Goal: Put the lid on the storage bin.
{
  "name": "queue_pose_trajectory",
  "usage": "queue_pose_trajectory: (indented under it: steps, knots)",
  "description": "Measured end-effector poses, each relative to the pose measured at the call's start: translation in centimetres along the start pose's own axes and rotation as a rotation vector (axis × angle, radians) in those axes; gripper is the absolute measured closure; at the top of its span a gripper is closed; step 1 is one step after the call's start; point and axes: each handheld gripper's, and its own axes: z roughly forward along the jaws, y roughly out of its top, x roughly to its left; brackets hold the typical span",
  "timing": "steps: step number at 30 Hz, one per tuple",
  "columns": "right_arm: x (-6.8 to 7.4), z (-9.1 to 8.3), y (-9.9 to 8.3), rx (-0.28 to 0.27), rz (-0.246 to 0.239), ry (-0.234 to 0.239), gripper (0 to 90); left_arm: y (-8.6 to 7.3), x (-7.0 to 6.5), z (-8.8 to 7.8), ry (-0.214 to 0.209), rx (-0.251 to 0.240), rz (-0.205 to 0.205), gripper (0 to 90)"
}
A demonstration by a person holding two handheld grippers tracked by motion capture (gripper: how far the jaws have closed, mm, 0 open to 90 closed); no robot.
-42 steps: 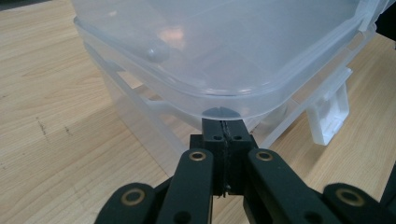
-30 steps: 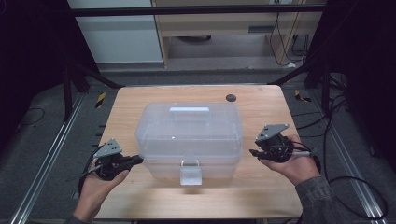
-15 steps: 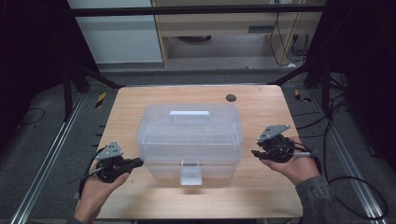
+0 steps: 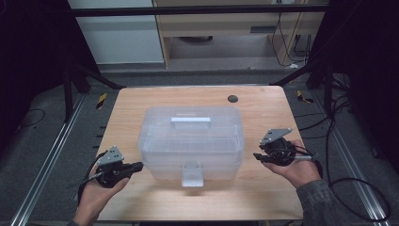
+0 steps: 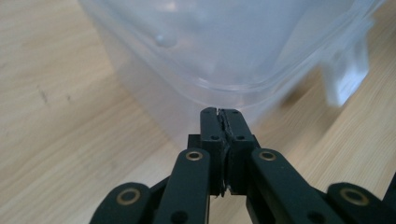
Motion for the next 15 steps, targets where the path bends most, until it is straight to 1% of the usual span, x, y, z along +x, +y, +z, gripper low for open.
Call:
queue_pose_trajectory:
  steps: [2, 3, 4, 5, 6, 9, 10, 13, 14, 15]
  knots:
    - [-0.1, 0.1, -0.2, -0.002, 0.004, 0.001, 60.6, -0.5, 0.4, -0.4, 0.001, -0.004, -0.019, 87.1]
    - [-0.1, 0.1, -0.2, -0.002, 0.004, 0.001, 60.6, -0.5, 0.4, -0.4, 0.001, -0.004, -0.019, 87.1]
    - [-0.2, 0.2, -0.4, -0.001, 0.009, -0.001, 60.5, -0.8, 0.7, -1.0, 0.019, -0.013, -0.024, 87.1]
    - [-0.2, 0.2, -0.4, -0.001, 0.009, -0.001, 60.5, -0.8, 0.7, -1.0, 0.019, -0.013, -0.024, 86.6]
    - [-0.3, 0.3, -0.5, -0.005, 0.019, -0.006, 60.4, -0.8, 1.2, -1.6, 0.039, -0.024, -0.028, 86.1]
    - [-0.4, 0.4, -0.7, -0.006, 0.028, -0.012, 60.2, -0.7, 1.8, -2.0, 0.071, -0.039, -0.032, 84.4]
    - [-0.5, 0.5, -0.8, -0.007, 0.030, -0.012, 60.2, -0.7, 1.8, -2.0, 0.071, -0.039, -0.032, 83.7]
    - [-0.5, 0.7, -0.9, -0.007, 0.037, -0.017, 59.7, -0.6, 2.1, -2.0, 0.122, -0.040, -0.013, 79.9]
    - [-0.6, 0.8, -1.0, -0.011, 0.045, -0.017, 59.4, -0.6, 2.1, -2.0, 0.122, -0.040, -0.013, 77.8]
    - [-0.6, 0.8, -1.0, -0.009, 0.047, -0.022, 59.1, -0.5, 2.2, -1.9, 0.137, -0.038, -0.004, 75.5]
